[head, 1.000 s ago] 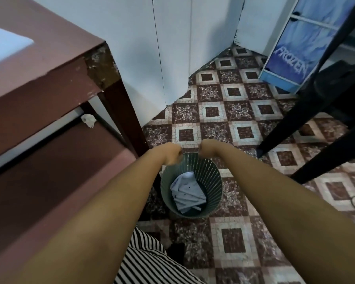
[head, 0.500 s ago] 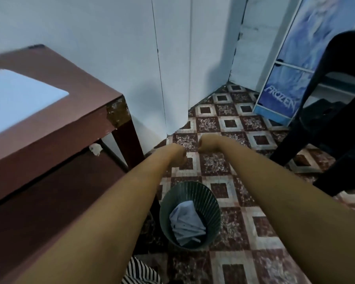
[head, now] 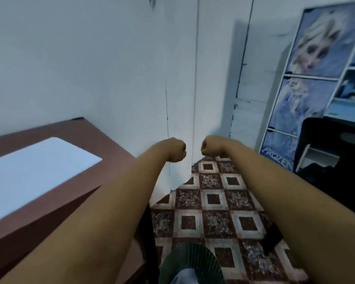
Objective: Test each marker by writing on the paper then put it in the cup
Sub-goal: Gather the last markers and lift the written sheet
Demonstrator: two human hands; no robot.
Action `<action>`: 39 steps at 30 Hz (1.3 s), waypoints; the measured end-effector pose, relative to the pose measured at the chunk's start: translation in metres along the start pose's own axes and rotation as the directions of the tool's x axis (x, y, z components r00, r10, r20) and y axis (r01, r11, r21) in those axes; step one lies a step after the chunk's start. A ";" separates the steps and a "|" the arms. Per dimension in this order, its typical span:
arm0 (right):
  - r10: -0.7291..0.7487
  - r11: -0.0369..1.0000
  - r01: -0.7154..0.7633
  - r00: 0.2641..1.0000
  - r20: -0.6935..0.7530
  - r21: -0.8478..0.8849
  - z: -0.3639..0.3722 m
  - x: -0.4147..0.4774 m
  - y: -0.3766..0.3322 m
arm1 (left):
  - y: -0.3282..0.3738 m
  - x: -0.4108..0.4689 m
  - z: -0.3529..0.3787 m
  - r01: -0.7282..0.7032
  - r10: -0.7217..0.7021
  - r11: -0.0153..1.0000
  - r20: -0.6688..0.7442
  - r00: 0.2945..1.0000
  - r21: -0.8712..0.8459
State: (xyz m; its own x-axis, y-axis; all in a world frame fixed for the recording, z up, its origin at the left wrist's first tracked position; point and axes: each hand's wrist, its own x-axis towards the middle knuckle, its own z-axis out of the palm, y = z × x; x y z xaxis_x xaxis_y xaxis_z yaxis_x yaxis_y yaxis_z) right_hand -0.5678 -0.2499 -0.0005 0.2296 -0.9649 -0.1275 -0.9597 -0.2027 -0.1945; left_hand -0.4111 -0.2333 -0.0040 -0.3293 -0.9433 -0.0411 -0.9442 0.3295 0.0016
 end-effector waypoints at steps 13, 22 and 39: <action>-0.228 0.973 0.232 0.957 -0.178 0.002 -0.062 -0.009 -0.112 | -0.109 -0.092 -0.088 0.224 -0.228 0.974 -0.182 0.956 -0.043; -0.407 0.909 0.415 0.903 -0.136 0.034 -0.038 -0.007 -0.230 | -0.204 -0.222 -0.083 0.486 -0.490 0.871 -0.195 0.850 -0.071; -0.434 0.900 0.435 0.900 -0.035 0.041 0.032 0.006 -0.312 | -0.277 -0.385 0.003 0.729 -0.761 0.645 -0.102 0.641 -0.232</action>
State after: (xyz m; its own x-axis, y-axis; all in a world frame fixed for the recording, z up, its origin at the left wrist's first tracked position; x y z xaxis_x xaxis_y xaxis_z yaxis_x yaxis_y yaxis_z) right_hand -0.2620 -0.1874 0.0286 0.6174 -0.7866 0.0033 -0.7568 -0.5952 -0.2700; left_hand -0.0225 0.0385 0.0084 0.5062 -0.8592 0.0745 -0.8513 -0.4840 0.2026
